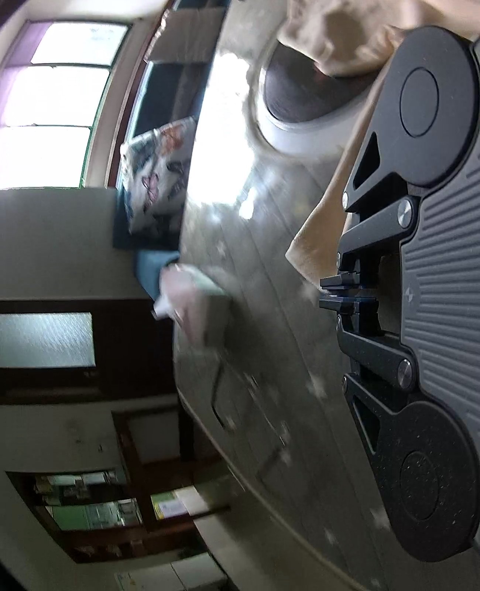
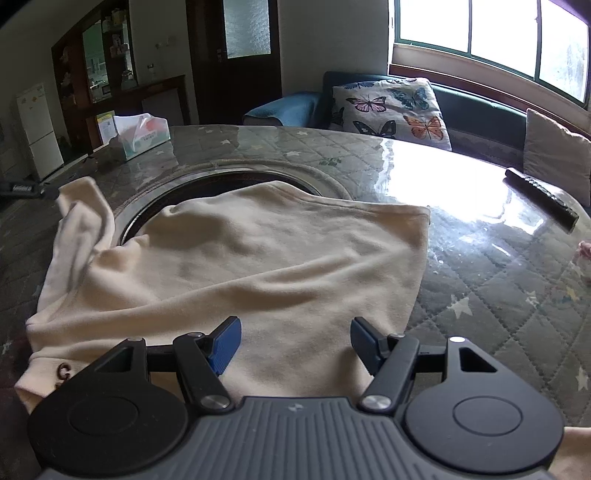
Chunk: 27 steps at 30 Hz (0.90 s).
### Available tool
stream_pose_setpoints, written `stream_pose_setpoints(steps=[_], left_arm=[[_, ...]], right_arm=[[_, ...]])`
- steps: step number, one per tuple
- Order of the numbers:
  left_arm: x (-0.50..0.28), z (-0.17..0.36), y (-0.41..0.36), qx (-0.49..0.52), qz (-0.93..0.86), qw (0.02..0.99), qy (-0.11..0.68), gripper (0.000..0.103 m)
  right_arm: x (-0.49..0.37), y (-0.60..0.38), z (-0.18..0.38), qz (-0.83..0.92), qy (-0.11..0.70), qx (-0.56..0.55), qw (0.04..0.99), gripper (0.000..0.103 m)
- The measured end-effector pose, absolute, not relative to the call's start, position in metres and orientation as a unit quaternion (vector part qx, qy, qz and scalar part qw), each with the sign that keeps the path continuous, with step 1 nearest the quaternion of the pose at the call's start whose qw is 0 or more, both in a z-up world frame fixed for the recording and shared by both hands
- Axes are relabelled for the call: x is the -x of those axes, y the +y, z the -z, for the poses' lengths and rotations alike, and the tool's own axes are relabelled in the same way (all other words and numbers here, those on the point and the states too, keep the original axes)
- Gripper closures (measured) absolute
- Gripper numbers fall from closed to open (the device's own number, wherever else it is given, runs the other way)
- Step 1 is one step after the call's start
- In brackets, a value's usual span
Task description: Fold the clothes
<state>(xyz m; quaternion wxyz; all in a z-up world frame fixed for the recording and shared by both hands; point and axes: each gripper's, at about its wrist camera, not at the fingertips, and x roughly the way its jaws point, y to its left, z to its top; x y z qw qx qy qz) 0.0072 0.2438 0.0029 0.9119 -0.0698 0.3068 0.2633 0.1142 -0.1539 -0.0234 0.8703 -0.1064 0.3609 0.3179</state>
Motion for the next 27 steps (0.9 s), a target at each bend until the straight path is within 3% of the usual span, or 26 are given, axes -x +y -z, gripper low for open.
stream_pose_setpoints(steps=[9, 15, 17, 19, 27], left_arm=[[0.017, 0.012, 0.250, 0.051, -0.301, 0.893, 0.330, 0.099], [0.028, 0.009, 0.251, 0.056, -0.307, 0.893, 0.324, 0.099], [0.031, 0.006, 0.251, 0.054, -0.307, 0.894, 0.322, 0.099], [0.035, 0.003, 0.250, 0.051, -0.305, 0.895, 0.321, 0.099], [0.043, 0.012, 0.254, 0.042, -0.316, 0.881, 0.351, 0.099]], right_arm=[[-0.056, -0.144, 0.000, -0.419, 0.347, 0.143, 0.826, 0.042], [-0.015, -0.135, 0.004, -0.477, 0.354, 0.184, 0.783, 0.067], [-0.007, -0.132, 0.013, -0.476, 0.358, 0.203, 0.777, 0.084], [-0.003, -0.134, 0.017, -0.468, 0.358, 0.209, 0.781, 0.095], [0.015, -0.156, 0.011, -0.486, 0.364, 0.217, 0.764, 0.097]])
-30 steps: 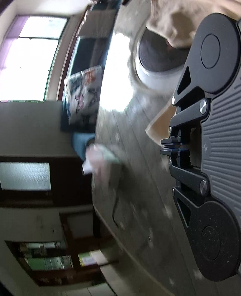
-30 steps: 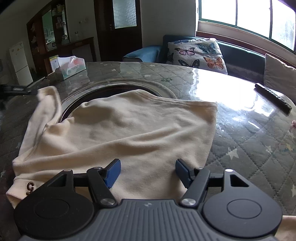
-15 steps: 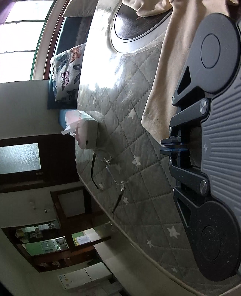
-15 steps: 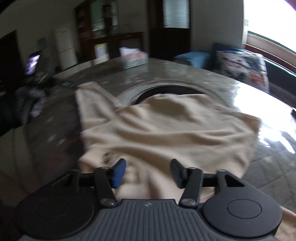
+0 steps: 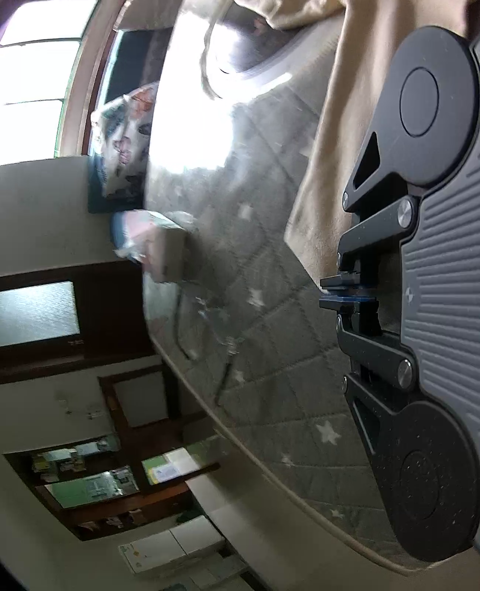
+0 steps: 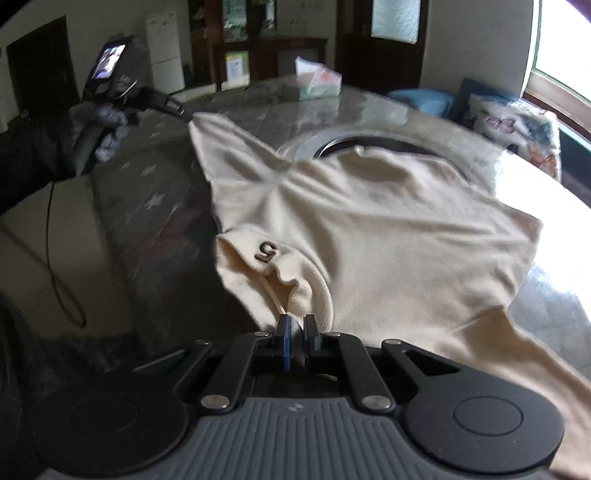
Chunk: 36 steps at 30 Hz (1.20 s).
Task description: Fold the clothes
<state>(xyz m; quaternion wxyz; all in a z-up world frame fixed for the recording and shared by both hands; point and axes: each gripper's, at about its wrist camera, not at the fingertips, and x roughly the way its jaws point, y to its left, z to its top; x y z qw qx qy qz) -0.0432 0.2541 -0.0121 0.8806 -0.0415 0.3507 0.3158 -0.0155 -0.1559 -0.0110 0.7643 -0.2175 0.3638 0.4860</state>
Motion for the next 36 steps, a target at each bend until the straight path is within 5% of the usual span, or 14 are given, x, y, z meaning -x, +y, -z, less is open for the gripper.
stream_pose_setpoints(steps=[3, 11, 15, 19, 36], left_arm=[[0.042, 0.019, 0.256, 0.039, -0.318, 0.874, 0.367, 0.099], [0.035, 0.000, 0.246, 0.034, -0.295, 0.885, 0.360, 0.094], [0.020, -0.009, 0.224, 0.025, -0.252, 0.901, 0.351, 0.074], [-0.004, -0.016, 0.192, 0.013, -0.177, 0.922, 0.345, 0.068], [-0.137, 0.012, 0.096, -0.022, 0.014, 0.927, 0.373, 0.063]], right_arm=[[0.017, -0.160, 0.014, -0.496, 0.363, 0.219, 0.758, 0.096], [-0.005, -0.171, -0.011, -0.501, 0.364, 0.187, 0.763, 0.072], [-0.029, -0.174, -0.019, -0.471, 0.345, 0.172, 0.793, 0.060], [-0.062, -0.175, -0.012, -0.428, 0.347, 0.160, 0.819, 0.052], [-0.130, -0.170, 0.022, -0.361, 0.374, 0.111, 0.847, 0.051]])
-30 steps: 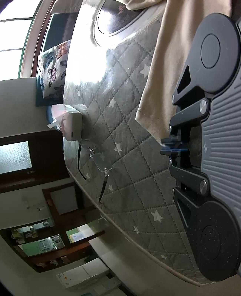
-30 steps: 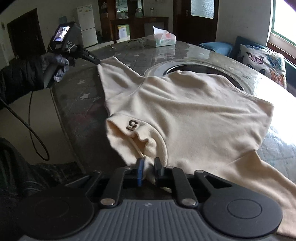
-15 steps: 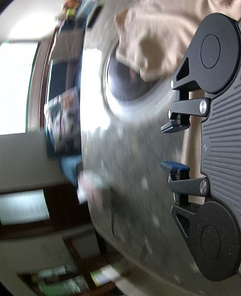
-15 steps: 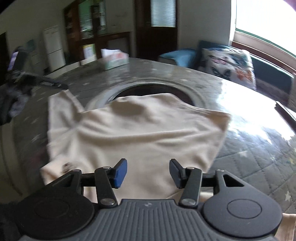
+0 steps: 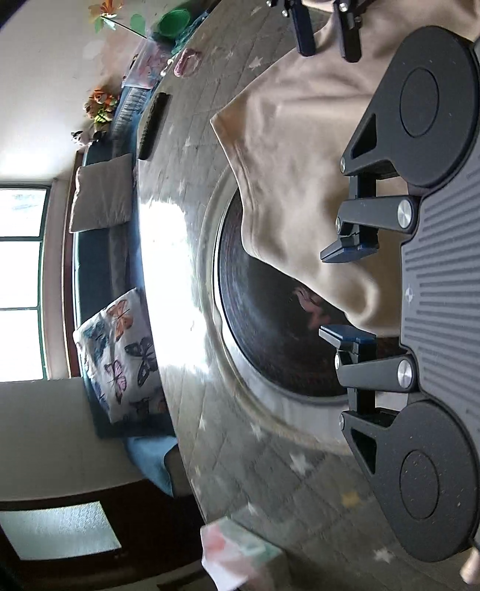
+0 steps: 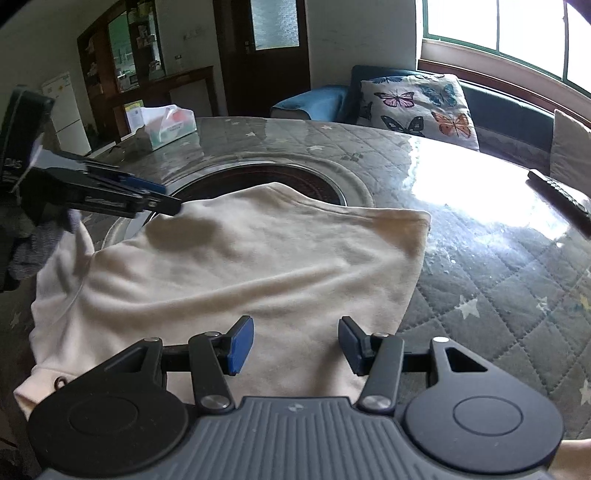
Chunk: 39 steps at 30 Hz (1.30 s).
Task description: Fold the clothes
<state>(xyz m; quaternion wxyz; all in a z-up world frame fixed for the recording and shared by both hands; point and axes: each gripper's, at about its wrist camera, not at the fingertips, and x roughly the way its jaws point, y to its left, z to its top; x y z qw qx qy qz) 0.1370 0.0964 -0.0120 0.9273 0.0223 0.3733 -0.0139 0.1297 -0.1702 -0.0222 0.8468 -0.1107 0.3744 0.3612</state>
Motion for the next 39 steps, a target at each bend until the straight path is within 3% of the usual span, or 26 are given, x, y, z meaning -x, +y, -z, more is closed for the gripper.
stream_pose_setpoints(steps=[4, 8, 11, 18, 30, 36, 37, 39], left_arm=[[-0.150, 0.019, 0.094, -0.016, 0.026, 0.923, 0.384, 0.071], [-0.152, 0.020, 0.098, 0.003, 0.029, 0.923, 0.383, 0.098], [-0.145, 0.014, 0.098, 0.014, 0.034, 0.928, 0.372, 0.099], [-0.116, -0.011, 0.072, 0.011, 0.102, 0.939, 0.329, 0.099], [-0.100, 0.009, 0.023, -0.006, 0.210, 0.907, 0.365, 0.099], [-0.095, -0.007, 0.038, 0.001, 0.174, 0.925, 0.337, 0.095], [-0.099, -0.008, 0.043, 0.006, 0.150, 0.929, 0.339, 0.093], [-0.109, -0.005, 0.051, 0.021, 0.119, 0.928, 0.352, 0.077]], right_arm=[[-0.134, -0.173, 0.025, -0.357, 0.376, 0.103, 0.849, 0.051], [-0.137, -0.176, 0.026, -0.353, 0.376, 0.094, 0.851, 0.051], [-0.137, -0.178, 0.027, -0.352, 0.376, 0.089, 0.853, 0.051], [-0.138, -0.181, 0.025, -0.348, 0.372, 0.082, 0.857, 0.051], [-0.140, -0.184, 0.006, -0.342, 0.343, 0.059, 0.873, 0.051], [-0.146, -0.179, 0.002, -0.344, 0.334, 0.048, 0.876, 0.051], [-0.147, -0.178, 0.003, -0.343, 0.336, 0.048, 0.876, 0.051], [-0.148, -0.178, 0.008, -0.340, 0.342, 0.048, 0.875, 0.051]])
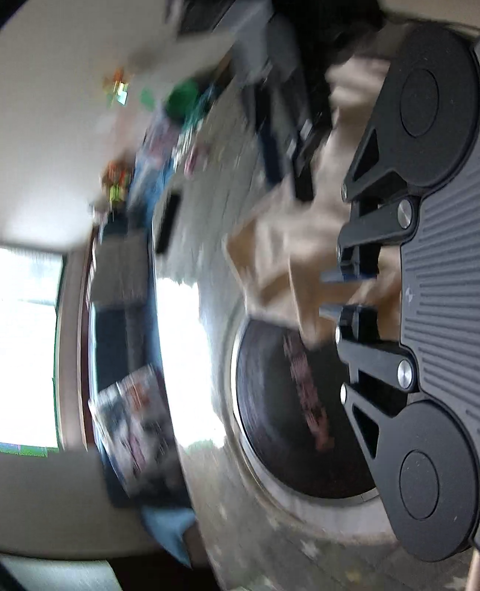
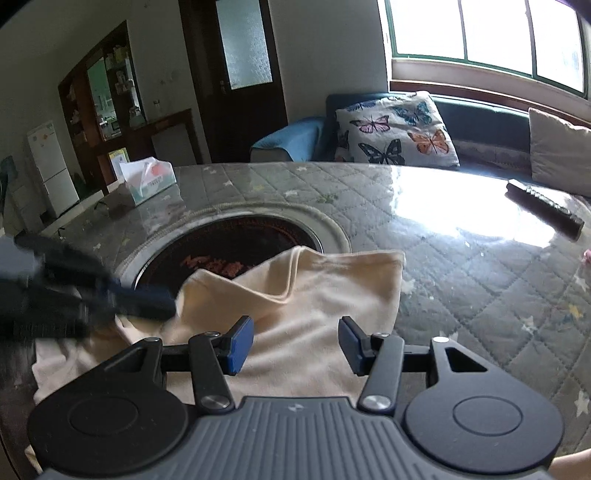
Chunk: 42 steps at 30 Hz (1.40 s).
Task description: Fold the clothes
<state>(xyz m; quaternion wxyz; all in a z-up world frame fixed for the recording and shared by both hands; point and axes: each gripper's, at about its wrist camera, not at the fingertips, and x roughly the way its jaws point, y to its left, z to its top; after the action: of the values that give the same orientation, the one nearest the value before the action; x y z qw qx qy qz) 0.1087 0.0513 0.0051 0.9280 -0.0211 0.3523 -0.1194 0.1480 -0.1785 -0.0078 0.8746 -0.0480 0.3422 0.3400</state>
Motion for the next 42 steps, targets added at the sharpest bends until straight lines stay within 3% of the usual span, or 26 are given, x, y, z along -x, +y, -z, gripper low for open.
stream_pose_setpoints(steps=[2, 4, 6, 7, 8, 10, 16, 25, 31, 35, 40, 42], left_arm=[[-0.117, 0.001, 0.056, 0.038, 0.106, 0.924, 0.365, 0.063], [-0.123, 0.007, 0.058, 0.054, 0.103, 0.919, 0.377, 0.059], [-0.128, 0.012, 0.060, 0.069, 0.100, 0.914, 0.386, 0.063], [-0.129, 0.012, 0.060, 0.068, 0.099, 0.916, 0.384, 0.070], [-0.130, 0.012, 0.061, 0.068, 0.099, 0.917, 0.381, 0.090], [-0.131, 0.010, 0.065, 0.068, 0.093, 0.922, 0.370, 0.095], [-0.144, -0.010, 0.094, 0.028, 0.009, 0.945, 0.325, 0.098], [-0.174, 0.006, 0.145, 0.023, -0.067, 0.934, 0.349, 0.098], [-0.183, 0.021, 0.151, 0.026, -0.065, 0.929, 0.362, 0.098], [-0.190, 0.024, 0.154, 0.014, -0.072, 0.930, 0.359, 0.098], [-0.198, 0.031, 0.156, 0.003, -0.083, 0.929, 0.360, 0.097], [-0.197, 0.029, 0.157, 0.008, -0.085, 0.928, 0.363, 0.093]], right_arm=[[-0.149, -0.179, 0.012, -0.336, 0.347, 0.048, 0.874, 0.051], [-0.149, -0.180, 0.014, -0.333, 0.350, 0.045, 0.874, 0.051], [-0.149, -0.181, 0.013, -0.332, 0.350, 0.044, 0.875, 0.051], [-0.149, -0.182, 0.013, -0.331, 0.350, 0.044, 0.875, 0.051], [-0.150, -0.183, 0.013, -0.330, 0.349, 0.046, 0.876, 0.051], [-0.152, -0.184, 0.013, -0.326, 0.350, 0.047, 0.877, 0.051], [-0.171, -0.193, 0.017, -0.306, 0.360, 0.034, 0.881, 0.051], [-0.223, -0.189, 0.031, -0.268, 0.384, 0.009, 0.884, 0.054], [-0.248, -0.174, 0.037, -0.269, 0.385, 0.006, 0.883, 0.064], [-0.257, -0.159, 0.039, -0.264, 0.381, 0.026, 0.886, 0.098], [-0.265, -0.150, 0.041, -0.249, 0.372, 0.040, 0.893, 0.099], [-0.267, -0.145, 0.040, -0.248, 0.372, 0.049, 0.893, 0.094]])
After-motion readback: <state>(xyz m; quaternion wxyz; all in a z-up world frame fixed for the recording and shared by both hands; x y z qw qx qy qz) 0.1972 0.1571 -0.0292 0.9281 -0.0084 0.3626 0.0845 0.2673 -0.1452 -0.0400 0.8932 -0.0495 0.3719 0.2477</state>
